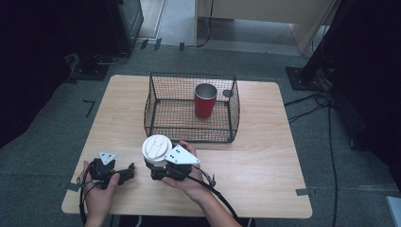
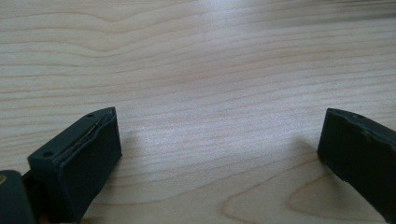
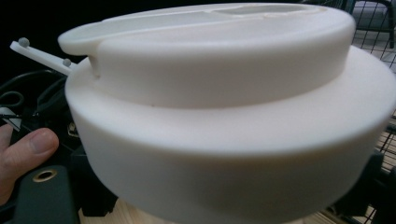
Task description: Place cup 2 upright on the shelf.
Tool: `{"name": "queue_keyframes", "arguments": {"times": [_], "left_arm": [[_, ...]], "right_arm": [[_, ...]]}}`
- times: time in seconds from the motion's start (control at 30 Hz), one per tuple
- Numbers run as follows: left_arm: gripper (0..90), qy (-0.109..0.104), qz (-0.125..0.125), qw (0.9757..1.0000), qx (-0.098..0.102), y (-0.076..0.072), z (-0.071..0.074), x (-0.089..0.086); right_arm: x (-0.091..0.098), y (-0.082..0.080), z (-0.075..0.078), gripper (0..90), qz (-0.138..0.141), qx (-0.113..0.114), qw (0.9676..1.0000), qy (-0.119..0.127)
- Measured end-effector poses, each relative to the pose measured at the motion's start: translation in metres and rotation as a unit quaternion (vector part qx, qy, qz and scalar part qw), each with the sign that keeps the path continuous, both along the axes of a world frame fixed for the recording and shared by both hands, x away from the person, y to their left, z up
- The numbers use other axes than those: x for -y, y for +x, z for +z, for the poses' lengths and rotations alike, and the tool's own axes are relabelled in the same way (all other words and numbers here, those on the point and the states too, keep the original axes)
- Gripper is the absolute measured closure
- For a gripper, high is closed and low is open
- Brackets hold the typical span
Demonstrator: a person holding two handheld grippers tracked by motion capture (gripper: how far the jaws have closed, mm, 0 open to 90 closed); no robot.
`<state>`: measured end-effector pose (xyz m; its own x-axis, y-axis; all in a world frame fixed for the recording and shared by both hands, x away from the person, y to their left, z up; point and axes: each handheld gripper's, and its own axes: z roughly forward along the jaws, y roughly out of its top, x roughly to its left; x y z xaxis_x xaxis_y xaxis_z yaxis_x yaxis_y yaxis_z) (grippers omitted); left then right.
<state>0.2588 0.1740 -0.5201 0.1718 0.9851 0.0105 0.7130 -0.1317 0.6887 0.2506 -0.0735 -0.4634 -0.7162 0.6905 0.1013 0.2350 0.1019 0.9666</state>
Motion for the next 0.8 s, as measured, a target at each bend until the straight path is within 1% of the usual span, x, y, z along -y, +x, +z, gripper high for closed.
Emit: {"name": "queue_keyframes", "arguments": {"times": [0.07,0.27,0.8], "left_arm": [[0.2,0.000,0.000,1.0000,0.000,0.000,0.000,0.000],[0.2,0.000,0.000,1.0000,0.000,0.000,0.000,0.000],[0.2,0.001,-0.001,1.0000,-0.001,0.000,0.000,0.000]], "right_arm": [[0.001,0.000,0.003,15.9,-0.001,0.002,1.0000,0.005],[0.004,-0.001,0.012,16.0,-0.004,0.014,0.9999,0.009],[0.012,0.003,0.029,16.0,-0.018,0.030,0.9992,0.020]]}}
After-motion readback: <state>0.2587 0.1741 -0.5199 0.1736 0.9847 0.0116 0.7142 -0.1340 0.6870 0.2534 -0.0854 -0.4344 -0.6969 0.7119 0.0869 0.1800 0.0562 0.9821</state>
